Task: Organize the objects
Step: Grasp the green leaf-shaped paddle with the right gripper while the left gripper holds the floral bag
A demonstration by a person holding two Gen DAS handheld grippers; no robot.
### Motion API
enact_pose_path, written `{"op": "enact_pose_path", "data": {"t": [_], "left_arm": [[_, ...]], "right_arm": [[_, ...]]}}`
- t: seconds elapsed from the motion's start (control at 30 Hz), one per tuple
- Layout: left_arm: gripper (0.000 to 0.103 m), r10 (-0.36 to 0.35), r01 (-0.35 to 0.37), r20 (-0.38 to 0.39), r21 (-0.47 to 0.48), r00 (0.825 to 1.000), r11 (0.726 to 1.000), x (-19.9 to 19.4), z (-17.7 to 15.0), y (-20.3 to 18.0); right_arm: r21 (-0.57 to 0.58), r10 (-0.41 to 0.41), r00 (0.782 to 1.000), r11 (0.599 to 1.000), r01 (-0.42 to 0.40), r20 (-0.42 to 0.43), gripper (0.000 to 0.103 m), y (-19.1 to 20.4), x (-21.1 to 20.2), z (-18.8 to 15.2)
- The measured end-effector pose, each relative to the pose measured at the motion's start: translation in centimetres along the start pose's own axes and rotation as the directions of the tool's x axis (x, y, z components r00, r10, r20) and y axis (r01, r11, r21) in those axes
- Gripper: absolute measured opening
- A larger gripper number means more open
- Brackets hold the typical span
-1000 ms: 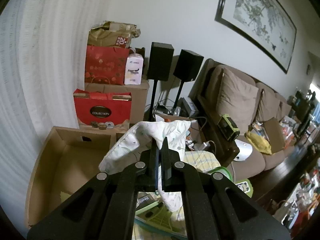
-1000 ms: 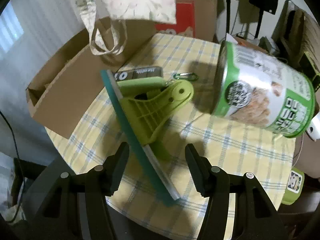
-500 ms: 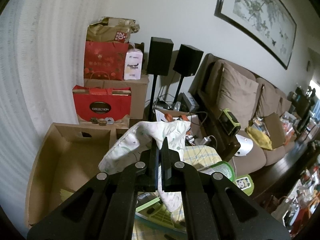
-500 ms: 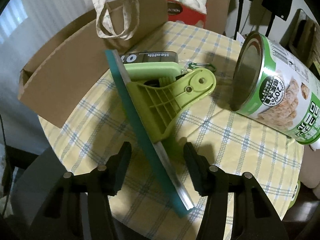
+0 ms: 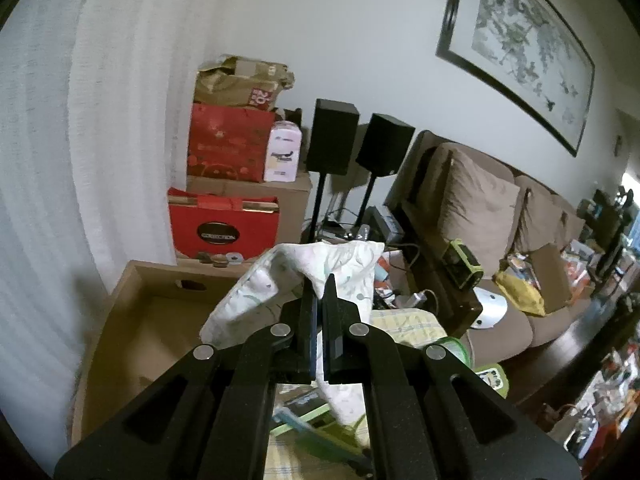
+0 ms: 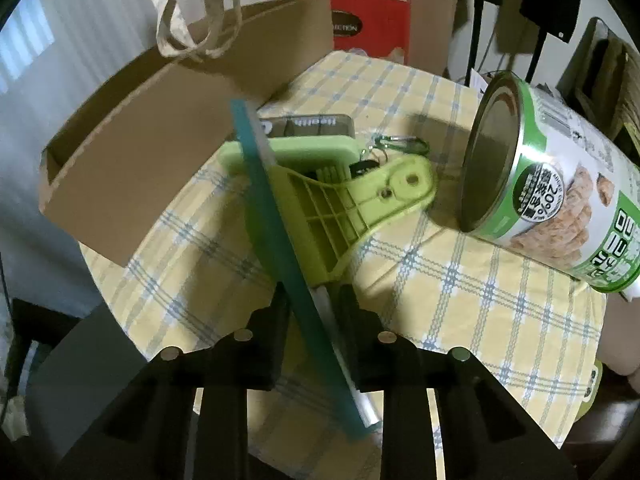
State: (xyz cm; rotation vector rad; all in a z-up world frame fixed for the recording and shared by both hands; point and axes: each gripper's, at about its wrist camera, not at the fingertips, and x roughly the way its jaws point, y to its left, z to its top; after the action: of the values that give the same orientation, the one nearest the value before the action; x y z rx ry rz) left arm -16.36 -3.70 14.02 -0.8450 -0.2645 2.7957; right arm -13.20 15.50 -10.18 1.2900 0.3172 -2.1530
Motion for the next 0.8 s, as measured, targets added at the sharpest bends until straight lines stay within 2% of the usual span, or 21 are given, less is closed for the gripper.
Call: {"op": "enact_pose_path", "data": {"t": [0.23, 0.6, 0.73, 0.8], "left_arm": [[0.001, 0.034, -0.033, 0.007, -0.035, 0.999, 0.999, -0.7, 0.2, 2.5], [0.001, 0.022, -0.022, 0.003, -0.033, 1.0, 0.999, -0.9, -0.2, 2.5], [0.001, 0.023, -0.023, 0.001, -0.033, 1.0, 0.999, -0.9, -0.3, 2.5], [0.001, 0.02, -0.02, -0.003, -0.032, 1.0, 0.999, -0.9, -0.5, 2.4]], "right_arm": [[0.022, 0.011, 0.999, 1.0, -0.012, 0.049, 0.018, 0.0, -1.6, 0.7], [0.096, 0.044, 0.985, 0.994, -0.061, 0.166, 0.012, -1.1, -5.5, 2.4], [0.09, 0.01, 0.981, 0.996, -0.027, 0.191, 0.011, -1.1, -6.6, 2.5], [0.085, -0.012, 0.984, 0.996, -0.003, 0.178, 0.011, -1.3, -6.5, 2.3]]}}
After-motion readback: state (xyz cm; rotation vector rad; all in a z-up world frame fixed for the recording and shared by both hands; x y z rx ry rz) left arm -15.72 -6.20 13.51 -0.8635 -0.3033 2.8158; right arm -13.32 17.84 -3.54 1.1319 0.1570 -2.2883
